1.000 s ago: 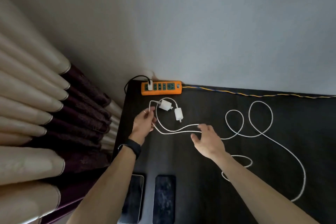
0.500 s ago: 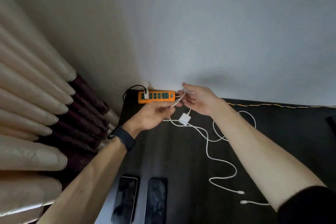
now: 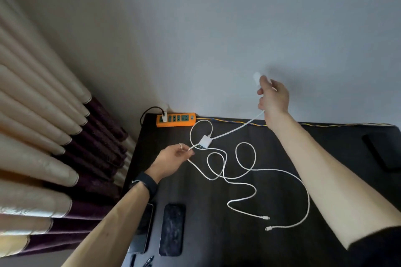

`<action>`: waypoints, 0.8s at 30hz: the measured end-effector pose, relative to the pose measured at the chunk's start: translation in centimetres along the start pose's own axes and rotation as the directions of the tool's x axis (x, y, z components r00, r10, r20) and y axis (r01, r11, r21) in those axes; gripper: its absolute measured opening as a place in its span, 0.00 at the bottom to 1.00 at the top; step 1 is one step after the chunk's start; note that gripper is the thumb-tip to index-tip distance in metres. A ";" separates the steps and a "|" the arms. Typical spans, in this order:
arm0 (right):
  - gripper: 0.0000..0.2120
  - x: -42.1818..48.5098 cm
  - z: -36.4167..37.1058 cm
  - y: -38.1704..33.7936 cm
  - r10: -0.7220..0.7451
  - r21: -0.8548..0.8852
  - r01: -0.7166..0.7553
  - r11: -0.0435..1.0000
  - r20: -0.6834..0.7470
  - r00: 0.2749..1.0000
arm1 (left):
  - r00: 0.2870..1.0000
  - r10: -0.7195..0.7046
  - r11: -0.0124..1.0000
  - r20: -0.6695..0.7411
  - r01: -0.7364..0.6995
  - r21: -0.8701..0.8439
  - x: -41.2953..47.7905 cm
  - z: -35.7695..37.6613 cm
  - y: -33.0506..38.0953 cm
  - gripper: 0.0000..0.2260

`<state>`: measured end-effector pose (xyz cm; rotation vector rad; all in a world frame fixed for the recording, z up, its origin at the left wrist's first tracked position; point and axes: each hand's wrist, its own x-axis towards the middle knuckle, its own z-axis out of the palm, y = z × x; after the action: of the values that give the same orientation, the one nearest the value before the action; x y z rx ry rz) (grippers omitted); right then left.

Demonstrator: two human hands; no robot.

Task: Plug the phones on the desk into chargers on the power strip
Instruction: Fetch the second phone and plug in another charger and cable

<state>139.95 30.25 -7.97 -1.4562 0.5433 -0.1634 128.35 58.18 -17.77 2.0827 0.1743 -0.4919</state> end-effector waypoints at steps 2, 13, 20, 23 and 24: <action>0.16 -0.9 -1.6 0.8 -0.091 -0.180 0.095 0.979 0.027 0.995 | 0.999 -0.010 0.991 -0.040 0.004 -0.131 -0.2 0.2 1.8 0.06; 0.18 -6.0 -7.5 8.1 0.347 -0.088 -0.335 0.938 0.238 0.907 | 0.977 -0.112 0.911 0.179 0.029 0.410 -0.1 2.9 2.5 0.19; 0.13 -13.4 -7.6 14.0 0.276 -0.342 -0.129 0.931 0.427 0.861 | 0.969 -0.201 0.970 0.147 0.218 -0.110 -2.7 6.3 0.6 0.10; 0.14 -16.2 -6.7 15.7 0.304 -0.382 -0.110 0.918 0.498 0.812 | 0.962 -0.163 0.951 0.217 0.212 -0.226 -4.1 8.0 0.9 0.13; 0.14 -16.7 -6.5 16.0 0.320 -0.383 -0.126 0.915 0.500 0.805 | 0.963 -0.165 0.936 0.213 0.221 -0.273 -4.4 8.3 0.6 0.13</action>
<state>119.07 33.62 -19.36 -1.6579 0.2616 0.5639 122.24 51.19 -19.34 1.7241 0.3254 -0.7330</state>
